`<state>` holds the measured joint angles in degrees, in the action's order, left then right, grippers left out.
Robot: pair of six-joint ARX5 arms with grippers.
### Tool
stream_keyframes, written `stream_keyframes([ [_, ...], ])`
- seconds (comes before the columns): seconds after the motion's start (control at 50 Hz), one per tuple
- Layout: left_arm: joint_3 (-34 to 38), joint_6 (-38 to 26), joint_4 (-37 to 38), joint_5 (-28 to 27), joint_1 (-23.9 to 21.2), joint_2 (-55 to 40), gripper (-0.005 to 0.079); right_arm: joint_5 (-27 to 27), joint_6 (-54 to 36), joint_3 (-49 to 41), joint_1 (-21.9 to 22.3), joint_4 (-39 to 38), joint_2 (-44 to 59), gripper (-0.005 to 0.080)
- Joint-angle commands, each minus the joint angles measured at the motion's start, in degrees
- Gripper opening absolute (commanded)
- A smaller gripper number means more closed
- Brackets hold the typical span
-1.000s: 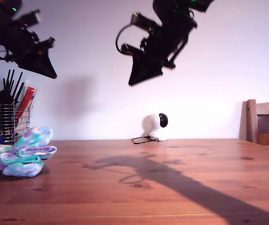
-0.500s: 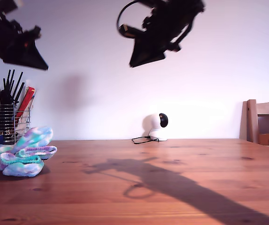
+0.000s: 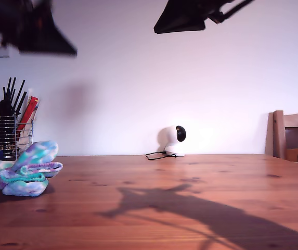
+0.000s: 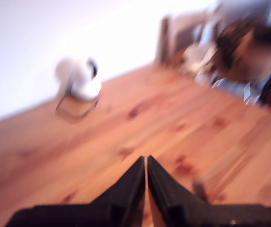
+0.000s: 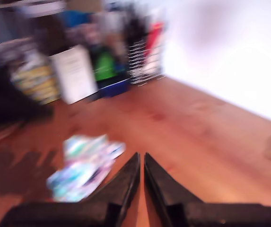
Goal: Fold the socks in front of you. After folding them, place them to the left side.
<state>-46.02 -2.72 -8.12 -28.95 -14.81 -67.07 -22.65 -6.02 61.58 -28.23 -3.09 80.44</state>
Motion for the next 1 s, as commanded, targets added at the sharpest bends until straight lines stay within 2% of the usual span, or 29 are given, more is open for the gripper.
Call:
stream_keyframes([
  [0.0, 3.1, 1.2, -0.6, -0.2, -1.3, 1.9, -0.0021, -1.4, 0.0, -3.5, -0.3, -1.2, -3.1, -0.0012],
  [0.12, 6.4, 2.4, -0.6, 1.3, -5.3, 6.8, -0.0021, -2.4, 0.2, -8.7, -1.6, -2.4, -8.4, -0.0012],
  [0.36, 12.4, 5.0, -0.4, 10.3, -16.9, 18.6, -0.0021, -2.5, 1.0, -17.2, -4.9, -1.3, -20.2, -0.0012],
  [0.56, 13.4, 5.6, -0.1, 12.4, -24.8, 22.6, -0.0021, -3.4, 3.2, -17.7, -8.0, 3.5, -25.7, -0.0012],
  [0.7, 13.4, 5.7, -0.1, 12.6, -27.2, 22.4, -0.0021, -3.4, 3.2, -17.7, -8.7, 4.8, -26.2, -0.0012],
  [0.98, 13.4, 5.8, -0.6, 12.5, -27.6, 22.5, -0.0021, -3.3, 3.1, -17.7, -8.7, 10.1, -26.2, -0.0012],
])
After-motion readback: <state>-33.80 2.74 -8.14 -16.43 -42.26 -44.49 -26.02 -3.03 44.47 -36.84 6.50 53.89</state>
